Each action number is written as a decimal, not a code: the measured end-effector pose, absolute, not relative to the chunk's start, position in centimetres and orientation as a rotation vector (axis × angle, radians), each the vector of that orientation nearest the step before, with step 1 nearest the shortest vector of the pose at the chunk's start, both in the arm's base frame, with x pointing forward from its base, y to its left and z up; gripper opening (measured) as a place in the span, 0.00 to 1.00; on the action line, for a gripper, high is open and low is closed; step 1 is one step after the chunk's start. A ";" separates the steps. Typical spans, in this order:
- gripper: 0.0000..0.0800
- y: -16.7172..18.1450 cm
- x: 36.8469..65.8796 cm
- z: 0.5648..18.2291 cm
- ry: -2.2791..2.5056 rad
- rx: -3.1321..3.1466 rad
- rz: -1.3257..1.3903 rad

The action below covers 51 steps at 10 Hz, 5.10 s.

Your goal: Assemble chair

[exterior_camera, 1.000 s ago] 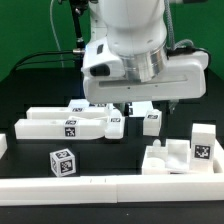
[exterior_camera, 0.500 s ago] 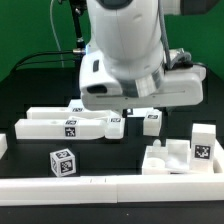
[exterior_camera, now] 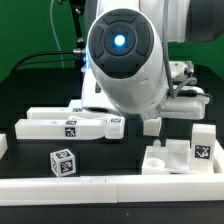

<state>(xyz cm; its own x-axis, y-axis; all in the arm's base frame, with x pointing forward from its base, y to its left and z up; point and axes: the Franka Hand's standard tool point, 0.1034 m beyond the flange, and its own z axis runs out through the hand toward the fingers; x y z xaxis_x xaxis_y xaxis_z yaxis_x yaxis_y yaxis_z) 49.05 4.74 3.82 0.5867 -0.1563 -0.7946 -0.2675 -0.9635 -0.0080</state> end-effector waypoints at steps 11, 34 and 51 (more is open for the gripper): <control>0.36 5.6 47.9 1.3 0.567 -2.688 1.369; 0.36 2.9 63.7 13.7 0.292 -2.940 -1.096; 0.36 4.3 61.6 9.2 0.290 -2.998 -0.972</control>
Offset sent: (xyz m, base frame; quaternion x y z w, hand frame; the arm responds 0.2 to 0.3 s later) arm -0.0051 0.0228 -0.0176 0.0622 -0.0109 0.0749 0.9952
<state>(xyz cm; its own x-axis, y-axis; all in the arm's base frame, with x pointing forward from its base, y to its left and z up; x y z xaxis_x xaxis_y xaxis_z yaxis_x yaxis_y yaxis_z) 61.57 4.25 9.23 0.7946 -0.1667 0.5838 -0.1808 -0.9829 -0.0346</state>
